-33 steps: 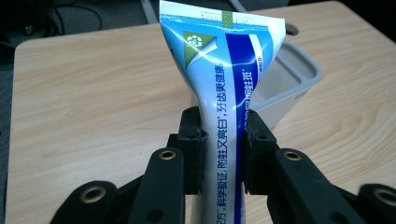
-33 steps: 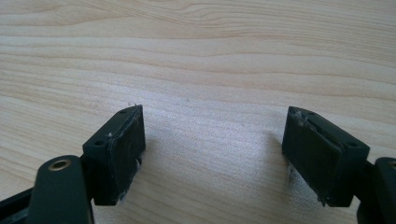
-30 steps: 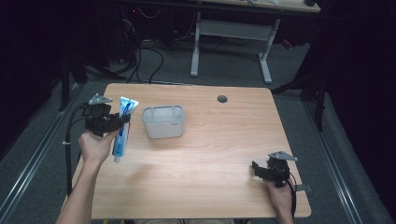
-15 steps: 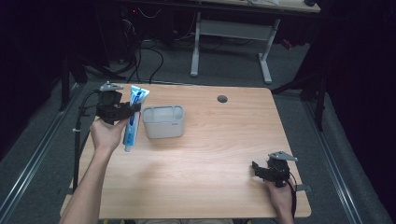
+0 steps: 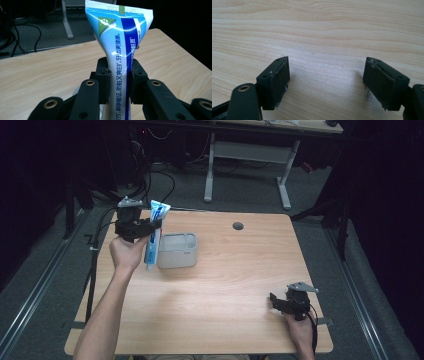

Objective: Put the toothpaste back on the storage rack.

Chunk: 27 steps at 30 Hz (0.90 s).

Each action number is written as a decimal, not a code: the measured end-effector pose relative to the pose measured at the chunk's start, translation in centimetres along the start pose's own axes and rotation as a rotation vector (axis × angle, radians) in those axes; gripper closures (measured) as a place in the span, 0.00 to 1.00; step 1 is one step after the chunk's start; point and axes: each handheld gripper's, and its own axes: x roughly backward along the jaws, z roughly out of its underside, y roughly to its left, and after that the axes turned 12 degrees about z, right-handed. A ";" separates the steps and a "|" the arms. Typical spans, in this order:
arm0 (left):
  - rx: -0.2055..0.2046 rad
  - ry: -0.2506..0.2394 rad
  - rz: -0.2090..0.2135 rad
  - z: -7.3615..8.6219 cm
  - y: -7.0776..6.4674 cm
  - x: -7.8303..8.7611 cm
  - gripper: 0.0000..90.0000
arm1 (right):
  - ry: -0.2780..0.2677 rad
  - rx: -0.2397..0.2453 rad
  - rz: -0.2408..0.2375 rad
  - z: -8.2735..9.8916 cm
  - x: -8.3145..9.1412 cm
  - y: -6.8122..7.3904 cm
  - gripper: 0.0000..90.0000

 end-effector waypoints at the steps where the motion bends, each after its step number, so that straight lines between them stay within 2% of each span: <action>1: -0.010 0.003 -0.004 -0.1 -0.1 -0.2 0.82 | -0.001 0.001 -0.001 0.0 0.0 0.0 0.24; 3: -0.034 0.000 -0.017 -0.4 -0.5 -0.7 0.82 | 0.000 0.001 0.000 0.0 0.0 0.0 0.24; 8: -0.034 -0.016 -0.017 -0.6 -0.6 -1.5 0.82 | 0.001 -0.002 0.002 0.0 0.0 0.0 0.24; 15: -0.071 -0.063 -0.062 -1.4 -1.2 -3.2 0.82 | 0.003 -0.007 0.007 -0.1 -0.1 0.0 0.24; 22: -0.052 -0.038 -0.060 -2.0 -0.7 -4.8 0.82 | 0.003 -0.007 0.004 -0.1 -0.1 0.0 0.24; 27: -0.058 -0.062 -0.062 -2.6 -1.0 -5.4 0.82 | 0.002 -0.005 0.004 -0.1 -0.1 0.0 0.24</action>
